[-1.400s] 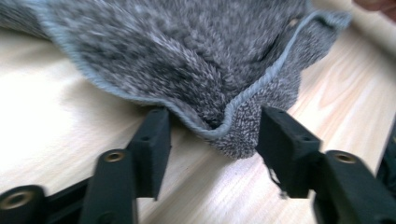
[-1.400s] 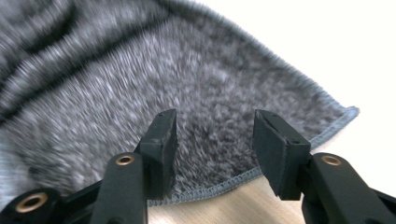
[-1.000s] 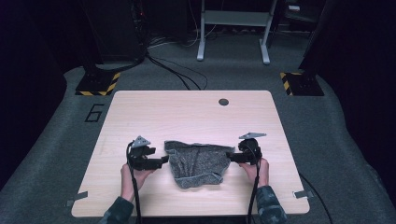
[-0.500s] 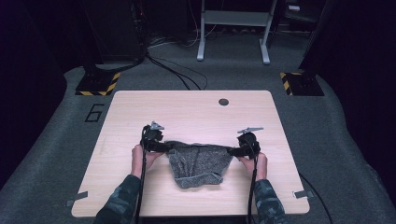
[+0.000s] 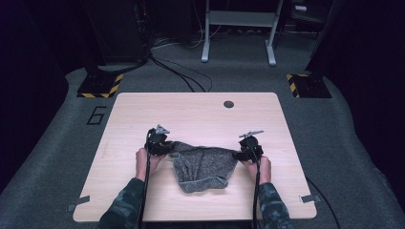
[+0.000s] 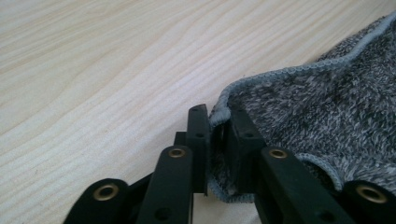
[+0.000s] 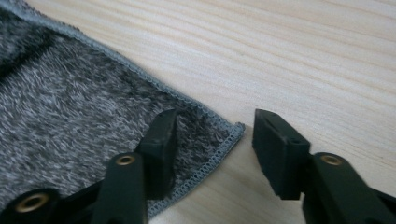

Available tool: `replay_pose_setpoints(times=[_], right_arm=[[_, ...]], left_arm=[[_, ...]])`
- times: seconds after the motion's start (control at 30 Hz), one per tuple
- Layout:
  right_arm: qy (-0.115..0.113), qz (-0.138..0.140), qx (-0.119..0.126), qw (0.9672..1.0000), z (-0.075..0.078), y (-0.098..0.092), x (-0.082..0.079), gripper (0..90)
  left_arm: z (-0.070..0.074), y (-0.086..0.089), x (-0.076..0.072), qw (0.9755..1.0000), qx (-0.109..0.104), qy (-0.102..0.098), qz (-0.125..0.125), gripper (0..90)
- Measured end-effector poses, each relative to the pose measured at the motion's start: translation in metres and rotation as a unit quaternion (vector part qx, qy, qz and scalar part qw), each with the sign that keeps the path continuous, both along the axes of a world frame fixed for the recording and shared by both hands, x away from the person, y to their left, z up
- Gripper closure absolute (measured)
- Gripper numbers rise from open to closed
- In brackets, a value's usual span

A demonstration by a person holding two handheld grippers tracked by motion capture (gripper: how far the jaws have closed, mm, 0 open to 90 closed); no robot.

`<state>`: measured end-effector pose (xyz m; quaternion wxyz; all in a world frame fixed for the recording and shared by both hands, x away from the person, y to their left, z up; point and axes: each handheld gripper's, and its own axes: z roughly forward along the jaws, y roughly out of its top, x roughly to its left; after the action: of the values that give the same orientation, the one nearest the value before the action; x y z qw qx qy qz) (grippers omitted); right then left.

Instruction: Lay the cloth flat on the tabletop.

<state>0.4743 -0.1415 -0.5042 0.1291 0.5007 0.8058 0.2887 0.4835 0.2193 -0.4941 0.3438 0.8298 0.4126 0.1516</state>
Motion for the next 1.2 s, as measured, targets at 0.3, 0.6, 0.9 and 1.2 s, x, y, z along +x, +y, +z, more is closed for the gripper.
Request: replay_pose_setpoints(times=[0.3,0.6,0.9,1.2], right_arm=[[0.0,-0.011,-0.017,0.9998,0.001,0.003,-0.003,72.1],[0.009,-0.013,0.0,0.9999,0.001,0.002,-0.003,85.3],[-0.007,-0.022,0.038,0.999,0.007,-0.006,-0.016,86.9],[-0.036,-0.004,0.039,0.9986,0.021,-0.013,-0.043,87.0]], left_arm=[[-0.007,-0.001,-0.005,1.0,-0.005,0.003,0.0,87.4],[-0.007,0.005,-0.009,0.9998,-0.018,0.006,0.007,87.9],[0.005,0.005,-0.019,0.9996,-0.026,-0.006,0.008,88.0],[0.011,0.007,-0.04,0.9987,-0.048,0.013,0.011,88.1]])
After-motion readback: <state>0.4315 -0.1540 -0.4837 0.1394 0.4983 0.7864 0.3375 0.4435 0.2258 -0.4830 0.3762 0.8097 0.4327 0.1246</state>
